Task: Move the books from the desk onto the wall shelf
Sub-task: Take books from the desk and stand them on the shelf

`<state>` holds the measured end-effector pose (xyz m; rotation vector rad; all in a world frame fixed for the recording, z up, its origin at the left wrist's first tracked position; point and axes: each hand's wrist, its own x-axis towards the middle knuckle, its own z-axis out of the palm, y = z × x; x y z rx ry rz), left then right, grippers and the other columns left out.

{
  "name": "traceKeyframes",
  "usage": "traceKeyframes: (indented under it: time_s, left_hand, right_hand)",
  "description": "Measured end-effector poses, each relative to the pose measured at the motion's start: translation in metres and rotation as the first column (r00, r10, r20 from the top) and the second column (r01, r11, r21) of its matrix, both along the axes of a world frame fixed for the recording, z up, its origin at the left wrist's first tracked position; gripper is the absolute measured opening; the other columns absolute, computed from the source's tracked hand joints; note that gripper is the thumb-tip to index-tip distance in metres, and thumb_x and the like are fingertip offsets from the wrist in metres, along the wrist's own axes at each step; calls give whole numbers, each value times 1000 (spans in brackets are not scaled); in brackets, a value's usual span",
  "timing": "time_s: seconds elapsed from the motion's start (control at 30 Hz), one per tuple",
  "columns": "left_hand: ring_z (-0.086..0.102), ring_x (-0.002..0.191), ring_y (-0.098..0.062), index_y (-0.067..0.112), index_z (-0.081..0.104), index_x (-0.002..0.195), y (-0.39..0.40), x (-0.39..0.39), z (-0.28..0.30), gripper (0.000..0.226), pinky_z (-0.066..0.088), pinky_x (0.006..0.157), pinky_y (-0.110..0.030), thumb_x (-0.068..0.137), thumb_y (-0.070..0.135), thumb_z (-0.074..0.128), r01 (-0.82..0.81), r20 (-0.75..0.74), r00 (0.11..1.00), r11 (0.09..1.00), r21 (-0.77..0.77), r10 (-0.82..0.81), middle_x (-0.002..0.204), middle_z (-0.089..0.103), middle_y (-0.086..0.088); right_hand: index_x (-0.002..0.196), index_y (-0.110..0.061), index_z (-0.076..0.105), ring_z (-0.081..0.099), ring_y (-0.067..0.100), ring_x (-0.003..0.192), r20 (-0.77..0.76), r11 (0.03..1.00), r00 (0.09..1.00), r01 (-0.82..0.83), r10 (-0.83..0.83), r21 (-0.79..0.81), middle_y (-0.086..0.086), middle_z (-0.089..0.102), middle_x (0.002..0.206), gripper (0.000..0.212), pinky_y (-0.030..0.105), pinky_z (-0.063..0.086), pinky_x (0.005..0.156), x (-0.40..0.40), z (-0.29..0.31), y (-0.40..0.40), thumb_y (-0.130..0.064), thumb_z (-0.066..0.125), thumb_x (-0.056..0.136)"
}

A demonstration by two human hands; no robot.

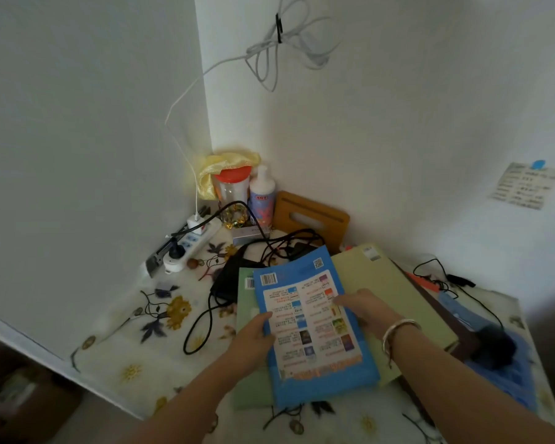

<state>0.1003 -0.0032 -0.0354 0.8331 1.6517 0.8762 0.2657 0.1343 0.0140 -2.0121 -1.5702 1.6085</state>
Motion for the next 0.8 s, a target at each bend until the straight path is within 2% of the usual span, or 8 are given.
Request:
traceKeyframes:
  time_s: [0.13, 0.23, 0.37, 0.53, 0.63, 0.67, 0.73, 0.8]
  left_hand:
    - [49, 112, -10, 22, 45, 132, 2, -6, 7, 32, 43, 93, -27, 100, 24, 41, -28, 69, 997, 1000, 3, 28, 125, 52, 8]
    - [51, 114, -18, 28, 53, 114, 4, -14, 10, 27, 35, 97, -38, 98, 44, 39, -154, 194, 968, 987, -54, 161, 123, 57, 3]
    - [57, 110, -32, 14, 33, 141, 10, -39, 18, 70, 40, 99, -55, 92, 64, 27, -424, 579, 684, 888, -178, 443, 126, 58, -13]
    - [49, 119, -52, -1, 34, 134, 11, -71, 49, 98, 43, 93, -67, 75, 76, 42, -256, 866, 408, 947, -196, 289, 141, 39, -33]
    - [40, 134, -36, 15, 35, 144, 25, -107, 55, 100, 25, 112, -59, 65, 64, 72, -275, 831, 527, 961, -31, 177, 152, 31, -18]
    - [51, 127, -31, 17, 35, 144, 34, -118, 61, 109, 36, 108, -54, 56, 60, 82, -279, 771, 608, 960, -12, 187, 147, 40, -17]
    - [73, 80, -15, 9, 45, 134, 19, -123, 101, 121, 59, 71, -30, 31, 51, 93, -108, 642, 764, 994, 17, 72, 99, 74, -13]
    - [71, 58, -16, 4, 57, 117, -12, -108, 146, 75, 57, 52, -25, 53, 33, 84, 11, 553, 830, 994, 111, -71, 70, 75, -7]
  right_hand:
    - [94, -5, 62, 68, 22, 75, 33, 982, 992, -125, 122, 139, 11, 70, 95, 7, 36, 58, 69, -7, 3, -4, -10, 59, 89]
    - [84, -8, 54, 72, 26, 76, -112, 969, 984, -114, 141, 218, 14, 71, 92, 9, 42, 60, 72, -15, 21, -10, -11, 60, 90]
    - [80, -9, 47, 73, 29, 82, -326, 907, 886, -202, 330, 370, 14, 73, 96, 19, 38, 60, 66, -16, 62, -14, -11, 64, 88]
    - [69, -7, 56, 67, 3, 100, -489, 815, 685, -281, 540, 507, -6, 76, 80, 27, 23, 55, 83, -17, 105, -12, 18, 62, 78]
    - [65, -18, 68, 45, 8, 132, -345, 659, 610, -416, 713, 626, -10, 75, 99, 39, 29, 43, 107, -28, 122, -13, 19, 65, 75]
    - [63, -23, 69, 39, 10, 137, -297, 620, 609, -427, 735, 658, -7, 71, 112, 42, 35, 40, 110, -31, 124, -12, 17, 67, 74]
    - [64, -24, 69, 27, 10, 142, -254, 607, 662, -378, 705, 700, 4, 54, 139, 41, 43, 32, 115, -32, 128, -11, 16, 69, 73]
    - [76, -23, 70, 26, 12, 143, -227, 606, 734, -301, 640, 737, 2, 36, 153, 34, 37, 36, 112, -37, 131, -13, 11, 70, 76]
